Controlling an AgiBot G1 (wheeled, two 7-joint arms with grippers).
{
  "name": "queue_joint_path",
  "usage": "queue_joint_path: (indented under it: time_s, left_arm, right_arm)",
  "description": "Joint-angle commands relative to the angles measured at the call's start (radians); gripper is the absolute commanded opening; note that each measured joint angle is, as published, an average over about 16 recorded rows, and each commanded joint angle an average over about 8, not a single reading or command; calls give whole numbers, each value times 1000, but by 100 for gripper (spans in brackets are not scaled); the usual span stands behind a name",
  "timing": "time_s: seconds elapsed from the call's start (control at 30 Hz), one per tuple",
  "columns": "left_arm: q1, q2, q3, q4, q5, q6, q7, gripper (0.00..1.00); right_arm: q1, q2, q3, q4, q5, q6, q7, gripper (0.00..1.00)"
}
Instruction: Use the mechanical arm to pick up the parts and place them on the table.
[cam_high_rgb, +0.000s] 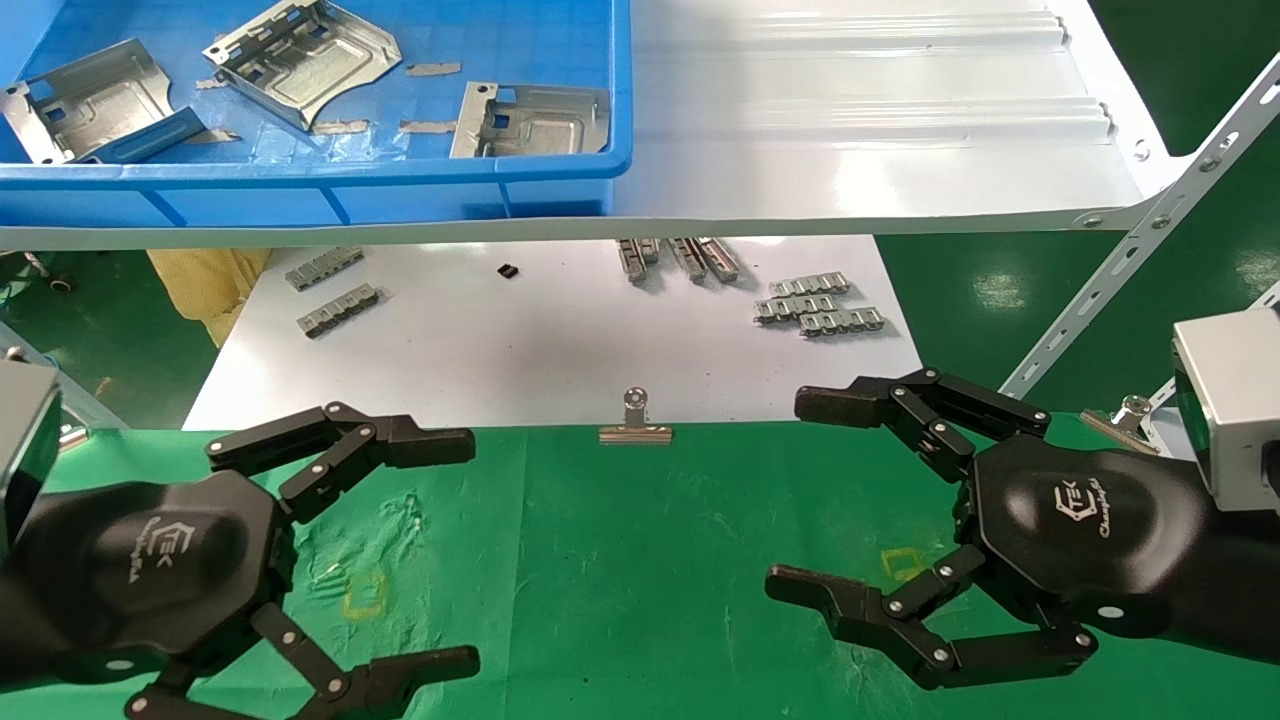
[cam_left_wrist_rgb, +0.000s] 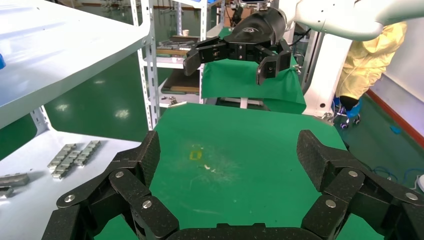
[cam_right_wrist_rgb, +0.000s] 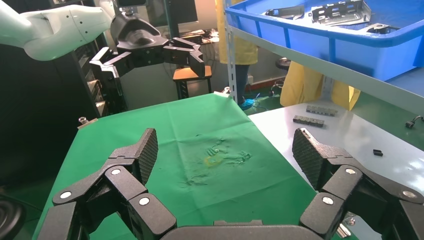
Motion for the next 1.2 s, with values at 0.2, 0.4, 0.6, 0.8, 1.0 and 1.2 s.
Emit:
queue_joint_path:
  time_s: [0.2, 0.4, 0.6, 0.8, 1.0, 1.2]
  left_arm:
    - [0, 0, 0, 0, 0, 0, 0, 100]
    - [0, 0, 0, 0, 0, 0, 0, 100]
    - [0, 0, 0, 0, 0, 0, 0, 100]
    - [0, 0, 0, 0, 0, 0, 0, 100]
    - [0, 0, 0, 0, 0, 0, 0, 100]
    - [-16, -2, -3, -5, -1, 0, -5, 100]
  right_arm:
    - [0, 0, 0, 0, 0, 0, 0, 0]
    - [0, 0, 0, 0, 0, 0, 0, 0]
    - [0, 0, 0, 0, 0, 0, 0, 0]
    - [0, 0, 0, 0, 0, 0, 0, 0]
    - [0, 0, 0, 0, 0, 0, 0, 0]
    - [0, 0, 0, 0, 0, 0, 0, 0]
